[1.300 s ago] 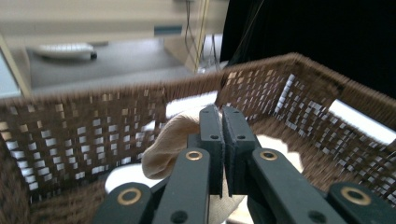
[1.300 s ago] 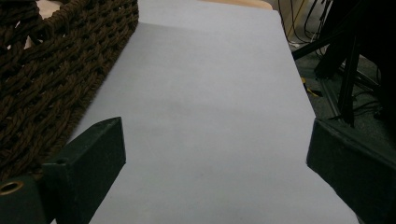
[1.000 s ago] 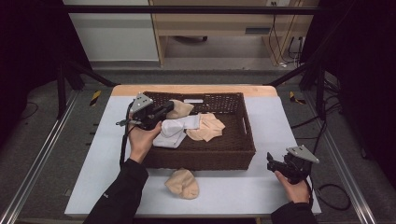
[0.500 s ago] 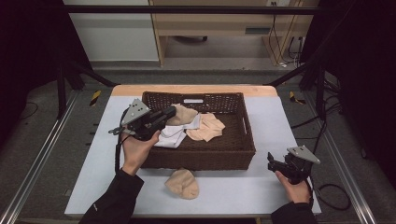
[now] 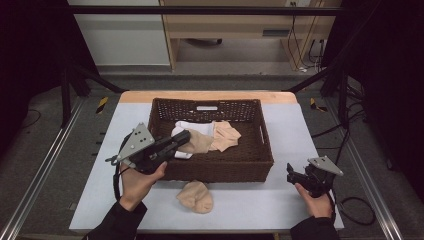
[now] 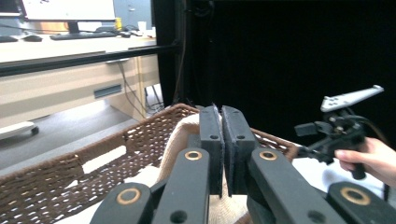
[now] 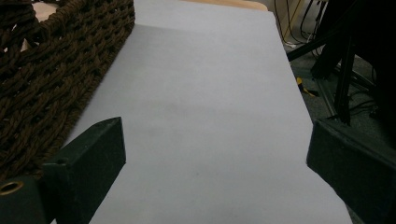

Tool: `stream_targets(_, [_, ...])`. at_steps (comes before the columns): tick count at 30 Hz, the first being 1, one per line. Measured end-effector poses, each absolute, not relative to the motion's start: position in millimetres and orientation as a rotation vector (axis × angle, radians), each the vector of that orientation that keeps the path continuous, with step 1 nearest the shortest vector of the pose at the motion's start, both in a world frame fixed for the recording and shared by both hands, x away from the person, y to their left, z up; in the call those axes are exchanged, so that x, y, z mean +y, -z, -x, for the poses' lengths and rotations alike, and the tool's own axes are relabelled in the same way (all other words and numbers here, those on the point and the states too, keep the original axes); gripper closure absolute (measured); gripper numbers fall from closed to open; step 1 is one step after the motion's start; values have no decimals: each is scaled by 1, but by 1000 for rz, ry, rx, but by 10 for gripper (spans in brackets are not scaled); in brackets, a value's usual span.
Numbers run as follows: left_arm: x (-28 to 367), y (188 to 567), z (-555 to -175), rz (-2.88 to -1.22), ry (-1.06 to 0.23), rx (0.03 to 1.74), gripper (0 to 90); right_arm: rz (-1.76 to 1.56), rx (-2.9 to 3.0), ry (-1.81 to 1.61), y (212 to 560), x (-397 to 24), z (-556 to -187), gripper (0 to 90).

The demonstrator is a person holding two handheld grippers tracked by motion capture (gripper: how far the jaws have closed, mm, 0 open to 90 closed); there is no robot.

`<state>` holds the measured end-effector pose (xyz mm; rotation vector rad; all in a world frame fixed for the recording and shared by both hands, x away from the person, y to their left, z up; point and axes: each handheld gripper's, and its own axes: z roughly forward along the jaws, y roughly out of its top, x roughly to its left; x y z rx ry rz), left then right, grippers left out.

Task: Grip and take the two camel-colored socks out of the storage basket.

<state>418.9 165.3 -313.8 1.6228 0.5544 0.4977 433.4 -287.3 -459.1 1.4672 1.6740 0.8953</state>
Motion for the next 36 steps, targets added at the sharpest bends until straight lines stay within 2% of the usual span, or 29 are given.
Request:
stream_targets(9, [169, 317, -393, -1635, -485, 498, 870, -1468, 1670, -895, 459, -287, -433, 49])
stream_targets(18, [167, 336, -370, -1695, -448, 469, 869, -1467, 1671, -895, 459, -287, -432, 50])
stream_targets(25, [161, 364, -367, -1768, -388, 492, 869, -1475, 1673, -894, 459, -287, -432, 51])
stream_targets(36, [148, 422, -383, -1943, -316, 592, 865, -1468, 1680, -890, 460, -287, -432, 53])
